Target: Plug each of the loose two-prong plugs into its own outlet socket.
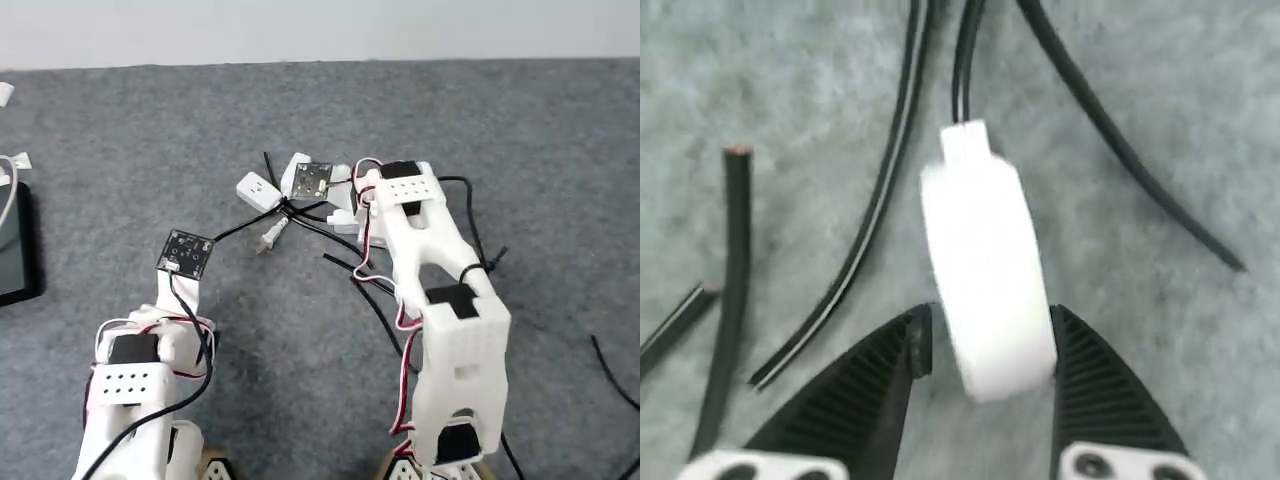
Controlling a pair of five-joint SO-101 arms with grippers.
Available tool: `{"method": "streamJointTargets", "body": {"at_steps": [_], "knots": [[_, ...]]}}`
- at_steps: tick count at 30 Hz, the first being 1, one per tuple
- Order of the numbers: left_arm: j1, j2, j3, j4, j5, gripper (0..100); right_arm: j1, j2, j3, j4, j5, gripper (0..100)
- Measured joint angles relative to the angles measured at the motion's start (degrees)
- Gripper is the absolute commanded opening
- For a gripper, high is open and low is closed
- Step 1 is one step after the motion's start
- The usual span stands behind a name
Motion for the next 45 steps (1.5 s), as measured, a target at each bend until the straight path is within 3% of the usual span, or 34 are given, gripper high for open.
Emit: {"method": "streamJointTargets", "body": {"at_steps": [3,6,15,20,27,33,39,45], "knots": [[0.26,0.00,0.00,0.00,-0.26,11,0.00,3.16,-4.40,0.09,0.00,13.7],[0.26,0.00,0.00,-0.79,-0.35,11,0.00,5.36,-8.00,0.09,-1.05,0.9],[0.18,0.00,0.00,-1.32,-0.35,11,0.26,6.33,-11.16,0.44,-2.73,0.9],[0.18,0.00,0.00,-1.32,-0.35,11,0.00,4.75,-13.89,7.30,-8.00,0.9],[0.18,0.00,0.00,-1.32,-0.35,11,-0.70,-11.25,-14.07,23.74,-16.09,0.9],[0.18,0.00,0.00,-1.76,-0.35,11,-5.54,-25.85,-14.07,39.82,-25.23,0.9],[0.18,0.00,0.00,-1.76,-0.35,11,-9.23,-41.32,-6.42,40.62,-34.11,0.9],[0.18,0.00,0.00,-1.76,-0.35,11,-19.16,-60.48,5.63,40.62,-44.57,0.9]]}}
